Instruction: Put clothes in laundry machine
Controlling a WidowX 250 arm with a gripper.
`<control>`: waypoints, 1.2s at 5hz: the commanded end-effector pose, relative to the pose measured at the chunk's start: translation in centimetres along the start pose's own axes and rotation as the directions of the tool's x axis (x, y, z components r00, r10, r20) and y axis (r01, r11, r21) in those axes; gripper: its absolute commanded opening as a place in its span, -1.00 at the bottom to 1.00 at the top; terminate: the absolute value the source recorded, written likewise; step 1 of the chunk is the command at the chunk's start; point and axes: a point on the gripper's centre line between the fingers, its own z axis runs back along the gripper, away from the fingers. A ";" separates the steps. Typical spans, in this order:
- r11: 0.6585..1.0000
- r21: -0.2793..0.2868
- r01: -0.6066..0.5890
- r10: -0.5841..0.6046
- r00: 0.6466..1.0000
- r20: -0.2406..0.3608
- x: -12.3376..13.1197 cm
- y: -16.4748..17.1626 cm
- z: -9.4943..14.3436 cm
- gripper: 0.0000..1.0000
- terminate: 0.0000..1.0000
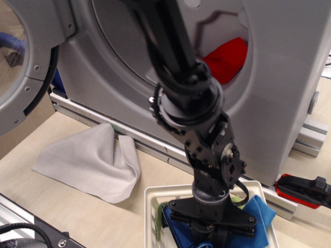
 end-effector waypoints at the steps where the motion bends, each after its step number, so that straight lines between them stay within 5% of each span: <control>1: 0.998 -0.055 0.007 0.001 0.987 0.162 0.7 -1.4 6.1 -1.00 -1.00; 2: 0.996 -0.084 0.007 0.007 0.985 0.175 0.9 -1.6 9.1 -1.00 -1.00; 3: 0.994 -0.109 0.015 0.014 0.966 0.256 0.9 -0.2 12.8 -1.00 -1.00; 6: 0.984 -0.164 -0.069 0.126 0.921 0.369 4.6 9.0 21.1 -1.00 -1.00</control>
